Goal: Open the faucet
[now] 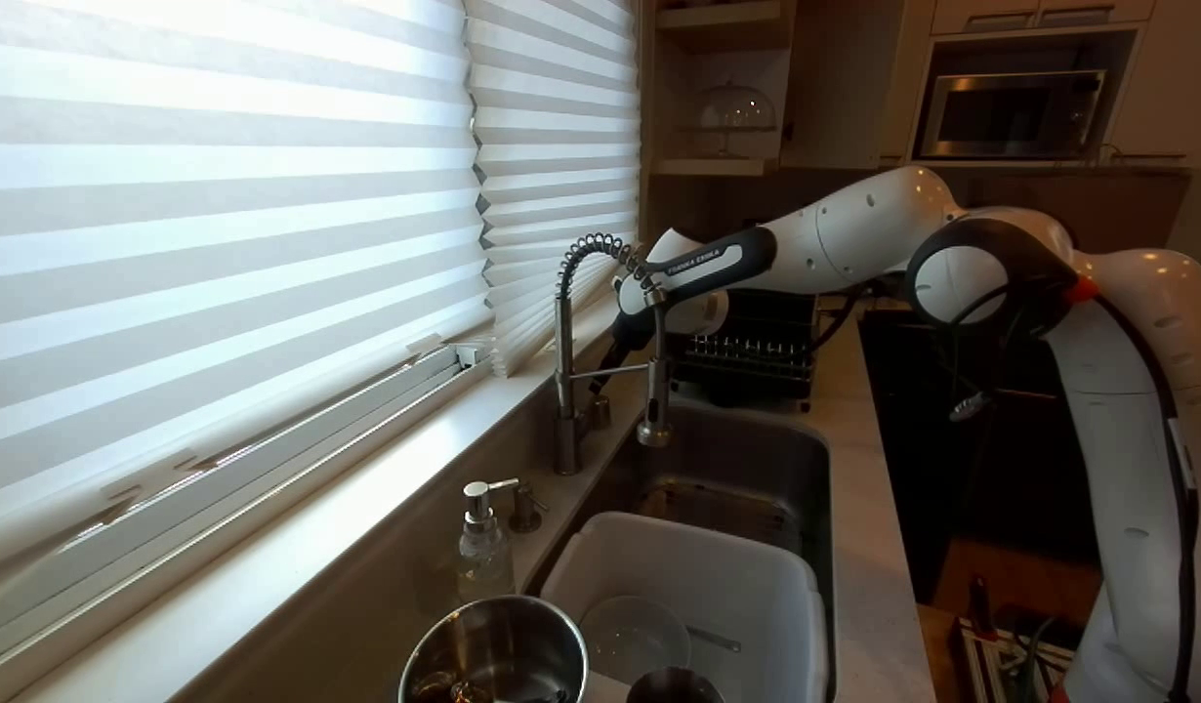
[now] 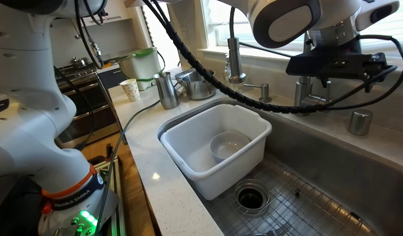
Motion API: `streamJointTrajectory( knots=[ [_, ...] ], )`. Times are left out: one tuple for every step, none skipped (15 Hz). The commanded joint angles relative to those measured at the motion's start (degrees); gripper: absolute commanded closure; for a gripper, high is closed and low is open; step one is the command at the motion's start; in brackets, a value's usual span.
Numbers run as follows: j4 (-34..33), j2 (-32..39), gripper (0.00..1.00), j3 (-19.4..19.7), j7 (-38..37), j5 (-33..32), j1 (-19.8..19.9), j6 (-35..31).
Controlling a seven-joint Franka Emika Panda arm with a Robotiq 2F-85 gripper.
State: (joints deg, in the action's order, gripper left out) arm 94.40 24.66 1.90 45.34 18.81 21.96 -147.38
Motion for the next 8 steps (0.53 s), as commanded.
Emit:
streamJointTrajectory(
  knots=[
    [-2.51, 2.09, 0.0, 0.16, 0.51, -1.48, 1.27, -0.02],
    [-2.94, 2.41, 0.0, 0.27, 0.37, -1.65, 1.39, 0.0],
    [-3.29, 2.74, 0.0, 0.36, 0.32, -1.78, 1.51, -0.12],
    [-3.73, 3.05, 0.0, 0.45, 0.17, -1.9, 1.66, 0.03],
    [-4.11, 3.42, 0.0, 0.39, 0.22, -1.8, 1.87, 0.05],
    [-4.36, 3.62, 0.0, 0.39, 0.09, -1.77, 2.01, 0.06],
    [-4.61, 3.49, 0.0, 0.32, -0.23, -1.66, 2.13, 0.66],
    [-4.93, 3.56, 0.0, 0.16, -0.24, -1.44, 2.36, 1.08]
  ],
)
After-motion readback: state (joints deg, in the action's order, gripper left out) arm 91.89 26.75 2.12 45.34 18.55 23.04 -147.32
